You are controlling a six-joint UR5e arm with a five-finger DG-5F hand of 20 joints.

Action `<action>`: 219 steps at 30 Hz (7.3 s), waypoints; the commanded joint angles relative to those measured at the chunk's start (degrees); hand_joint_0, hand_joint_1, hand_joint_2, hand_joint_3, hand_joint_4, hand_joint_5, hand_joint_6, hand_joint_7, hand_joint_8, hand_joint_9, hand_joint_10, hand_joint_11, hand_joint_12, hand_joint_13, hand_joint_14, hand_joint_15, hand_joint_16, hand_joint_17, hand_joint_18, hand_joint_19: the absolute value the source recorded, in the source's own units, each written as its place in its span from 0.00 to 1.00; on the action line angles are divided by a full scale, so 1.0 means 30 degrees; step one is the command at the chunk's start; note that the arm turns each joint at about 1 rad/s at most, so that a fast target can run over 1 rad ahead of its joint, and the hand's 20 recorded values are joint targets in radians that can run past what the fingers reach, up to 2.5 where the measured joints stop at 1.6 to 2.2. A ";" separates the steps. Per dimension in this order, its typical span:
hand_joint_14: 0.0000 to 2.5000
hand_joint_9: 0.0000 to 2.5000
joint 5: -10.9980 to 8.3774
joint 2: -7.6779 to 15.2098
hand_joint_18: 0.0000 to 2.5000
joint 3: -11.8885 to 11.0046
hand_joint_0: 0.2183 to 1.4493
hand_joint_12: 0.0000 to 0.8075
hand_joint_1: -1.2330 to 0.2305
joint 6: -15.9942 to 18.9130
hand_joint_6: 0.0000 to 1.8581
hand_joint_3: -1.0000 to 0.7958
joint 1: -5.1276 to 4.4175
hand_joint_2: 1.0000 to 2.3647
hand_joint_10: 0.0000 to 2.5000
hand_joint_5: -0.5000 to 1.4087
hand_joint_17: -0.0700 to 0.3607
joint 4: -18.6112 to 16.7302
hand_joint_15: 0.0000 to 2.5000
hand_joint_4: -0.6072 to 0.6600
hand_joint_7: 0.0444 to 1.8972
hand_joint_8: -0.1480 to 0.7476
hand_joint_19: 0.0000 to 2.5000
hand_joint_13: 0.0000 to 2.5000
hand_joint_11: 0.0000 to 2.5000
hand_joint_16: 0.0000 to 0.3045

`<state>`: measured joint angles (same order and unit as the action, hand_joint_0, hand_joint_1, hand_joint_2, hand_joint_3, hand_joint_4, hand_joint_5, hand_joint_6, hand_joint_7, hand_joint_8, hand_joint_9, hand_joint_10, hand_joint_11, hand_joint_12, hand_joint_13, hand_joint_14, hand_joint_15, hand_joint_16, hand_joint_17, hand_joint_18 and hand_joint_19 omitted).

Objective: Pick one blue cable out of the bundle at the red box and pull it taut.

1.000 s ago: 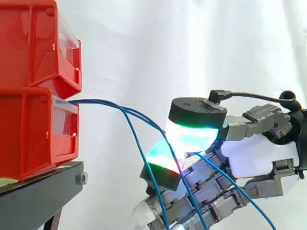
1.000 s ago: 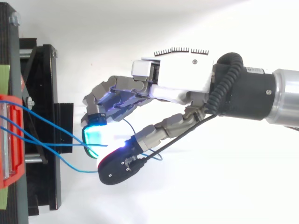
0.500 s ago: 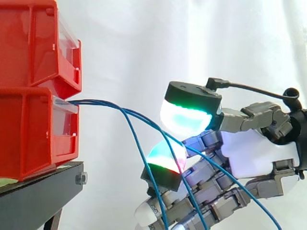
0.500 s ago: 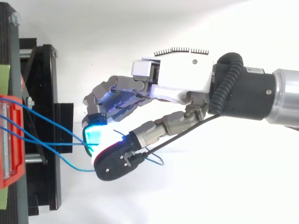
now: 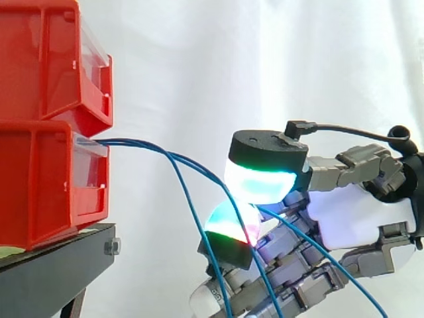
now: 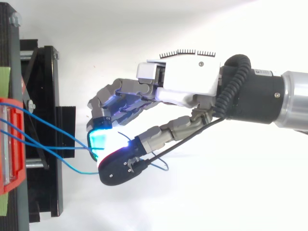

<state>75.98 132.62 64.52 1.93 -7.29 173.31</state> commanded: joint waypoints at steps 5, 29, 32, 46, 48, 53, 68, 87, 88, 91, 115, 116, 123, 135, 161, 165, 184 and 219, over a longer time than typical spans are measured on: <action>0.00 0.22 -0.0015 0.0001 0.22 -0.0002 0.35 0.53 0.24 0.0000 0.46 0.37 0.0000 0.01 0.00 0.18 0.48 0.0002 0.02 0.62 0.64 0.59 0.10 0.15 0.11 0.20; 0.00 0.25 -0.0015 0.0001 0.23 -0.0002 0.28 0.53 0.36 0.0000 0.45 0.28 0.0000 0.00 0.00 0.19 0.49 0.0032 0.02 0.65 0.60 0.59 0.10 0.16 0.11 0.20; 0.00 0.26 -0.0015 0.0001 0.22 -0.0002 0.30 0.53 0.35 0.0000 0.45 0.33 0.0000 0.01 0.00 0.19 0.48 0.0002 0.02 0.64 0.62 0.59 0.10 0.16 0.11 0.20; 0.00 0.26 -0.0015 0.0001 0.24 -0.0002 0.39 0.52 0.19 0.0000 0.47 0.33 0.0000 0.01 0.00 0.18 0.47 0.0032 0.02 0.60 0.64 0.58 0.09 0.17 0.13 0.20; 0.00 0.26 -0.0015 0.0001 0.24 -0.0002 0.39 0.52 0.19 0.0000 0.47 0.31 0.0000 0.00 0.00 0.18 0.47 0.0032 0.02 0.59 0.63 0.57 0.08 0.17 0.13 0.20; 0.00 0.25 -0.0015 0.0001 0.24 -0.0002 0.41 0.52 0.18 0.0000 0.47 0.28 0.0000 0.00 0.00 0.18 0.47 0.0090 0.02 0.59 0.62 0.57 0.08 0.17 0.13 0.20; 0.00 0.26 -0.0015 -0.0087 0.23 -0.0002 0.25 0.54 0.35 0.0000 0.44 0.28 0.0000 0.00 0.00 0.19 0.50 0.0500 0.03 0.65 0.58 0.59 0.10 0.16 0.13 0.21; 0.00 0.26 -0.0015 -0.0087 0.22 -0.0002 0.31 0.53 0.30 -0.0029 0.45 0.43 0.0000 0.01 0.00 0.18 0.48 0.0471 0.03 0.65 0.62 0.58 0.10 0.16 0.13 0.20; 0.00 0.26 -0.0015 -0.0087 0.22 -0.0031 0.31 0.53 0.30 -0.0029 0.45 0.43 0.0000 0.01 0.00 0.18 0.48 0.0471 0.03 0.65 0.62 0.58 0.10 0.16 0.13 0.20; 0.00 0.26 0.0015 -0.0116 0.22 -0.0031 0.32 0.53 0.29 -0.0029 0.45 0.43 0.0000 0.01 0.00 0.18 0.48 0.0442 0.03 0.65 0.63 0.58 0.09 0.16 0.13 0.20; 0.00 0.27 -0.0073 -0.0409 0.22 -0.0031 0.31 0.53 0.28 -0.0351 0.46 0.49 0.0000 0.02 0.00 0.19 0.48 0.0705 0.02 0.68 0.70 0.58 0.09 0.16 0.14 0.20; 0.00 0.27 -0.0102 -0.0409 0.22 -0.0031 0.31 0.53 0.28 -0.0498 0.46 0.49 0.0000 0.02 0.00 0.19 0.48 0.0735 0.02 0.68 0.71 0.58 0.09 0.16 0.14 0.20; 0.00 0.27 -0.1186 -0.1112 0.22 -0.0031 0.31 0.53 0.28 -0.3164 0.46 0.49 0.0000 0.02 0.00 0.19 0.49 0.1731 0.02 0.67 0.71 0.57 0.08 0.16 0.13 0.20; 0.00 0.26 -0.2856 -0.1288 0.21 -0.0031 0.31 0.53 0.28 -0.4219 0.45 0.49 0.0000 0.02 0.00 0.19 0.49 0.3489 0.02 0.67 0.71 0.57 0.08 0.15 0.12 0.20; 0.00 0.25 -0.3003 -0.1258 0.21 0.0584 0.31 0.53 0.28 -0.4219 0.45 0.49 -0.0029 0.02 0.00 0.19 0.49 0.3489 0.02 0.67 0.71 0.57 0.08 0.15 0.12 0.21; 0.00 0.25 -0.2915 -0.1258 0.21 0.1170 0.31 0.53 0.28 -0.4101 0.45 0.49 -0.0029 0.02 0.00 0.19 0.49 0.3401 0.02 0.67 0.71 0.57 0.08 0.15 0.12 0.21; 0.00 0.25 -0.2417 -0.1258 0.20 0.1199 0.31 0.53 0.28 -0.4248 0.45 0.49 -0.0029 0.02 0.00 0.19 0.49 0.2082 0.01 0.67 0.71 0.56 0.08 0.14 0.12 0.21; 0.00 0.37 -0.2475 -0.1258 0.20 0.1229 0.31 0.53 0.28 -0.4307 0.45 0.48 -0.0029 0.02 0.01 0.19 0.49 0.2053 0.02 0.64 0.71 0.57 0.08 0.16 0.31 0.21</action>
<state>68.56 128.84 68.22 -10.99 -7.38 179.47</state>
